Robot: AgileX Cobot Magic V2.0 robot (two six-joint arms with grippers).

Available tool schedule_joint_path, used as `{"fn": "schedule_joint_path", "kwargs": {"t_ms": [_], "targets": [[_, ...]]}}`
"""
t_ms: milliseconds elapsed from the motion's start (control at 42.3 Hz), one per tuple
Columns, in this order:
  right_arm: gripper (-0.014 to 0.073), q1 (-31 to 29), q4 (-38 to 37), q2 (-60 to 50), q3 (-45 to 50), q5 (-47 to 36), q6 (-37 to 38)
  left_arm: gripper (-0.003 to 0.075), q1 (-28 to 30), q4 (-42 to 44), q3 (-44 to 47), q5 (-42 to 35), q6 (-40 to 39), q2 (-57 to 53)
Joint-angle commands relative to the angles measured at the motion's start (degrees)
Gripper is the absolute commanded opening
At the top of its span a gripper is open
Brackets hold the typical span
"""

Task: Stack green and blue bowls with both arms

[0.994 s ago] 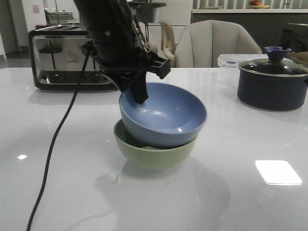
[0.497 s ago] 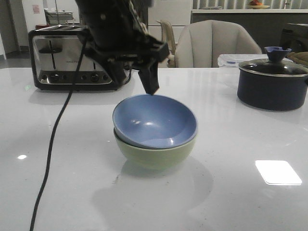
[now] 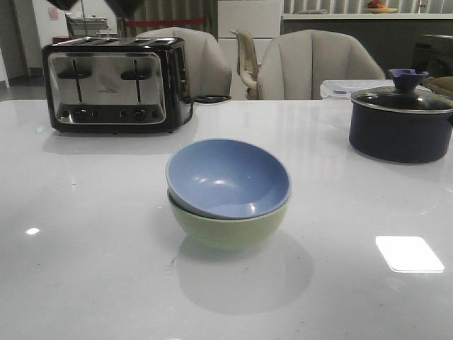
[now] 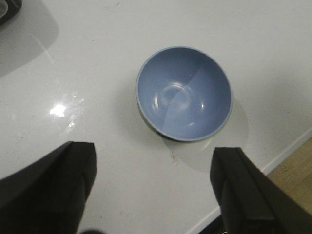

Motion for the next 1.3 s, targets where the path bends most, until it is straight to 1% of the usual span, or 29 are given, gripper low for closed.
{"fn": "schedule_joint_path", "kwargs": {"t_ms": [0, 189, 355, 544, 662, 710, 781, 899, 923, 970, 1017, 1065, 1278], "targets": [[0.0472, -0.07, -0.71, -0.56, -1.43, -2.99, -0.26, 0.0541, -0.62, -0.35, 3.8, -4.31, -0.08, -9.14], [0.0472, -0.07, -0.71, -0.56, -1.43, -2.99, -0.26, 0.0541, -0.62, -0.35, 13.47, -4.96, -0.08, -21.91], [0.0472, -0.07, -0.71, -0.56, -1.43, -3.06, -0.26, 0.0526, -0.62, -0.35, 19.88, -4.96, -0.08, -31.31], [0.0472, -0.07, -0.71, -0.56, -1.43, -3.12, -0.26, 0.0489, -0.62, -0.45, 24.98, -5.79, -0.08, -36.58], [0.0466, -0.07, -0.71, -0.56, -1.43, -3.52, -0.26, 0.044, -0.62, -0.45, 26.11, -6.16, -0.08, -37.0], [0.0441, -0.07, -0.71, -0.56, -1.43, -3.78, -0.26, 0.0405, -0.62, -0.45, 26.16, -6.16, -0.08, -37.0], [0.0356, -0.07, -0.71, -0.56, -1.43, -3.86, -0.26, 0.0344, -0.62, -0.45, 26.16, -6.44, -0.08, -36.89], [0.0156, -0.07, -0.71, -0.56, -1.43, -3.86, -0.26, 0.0232, -0.62, -0.45, 26.16, -6.56, -0.08, -36.89], [0.0136, -0.07, -0.71, -0.56, -1.43, -3.86, -0.26, 0.0212, -0.62, -0.45, 26.16, -6.56, -0.08, -36.89], [0.0061, -0.07, -0.71, -0.56, -1.43, -3.86, -0.26, 0.0167, -0.62, -0.45, 26.16, -6.56, -0.08, -36.89], [0.0027, -0.07, -0.71, -0.56, -1.43, -3.86, -0.26, 0.0126, -0.62, -0.45, 26.16, -6.25, -0.08, -36.89], [0.0043, -0.07, -0.71, -0.56, -1.43, -3.86, -0.26, 0.0096, -0.62, -0.45, 26.16, -6.14, -0.08, -36.89], [0.0043, -0.07, -0.71, -0.56, -1.43, -3.67, -0.26, 0.0102, -0.62, -0.45, 26.16, -6.25, -0.08, -36.89]]}}
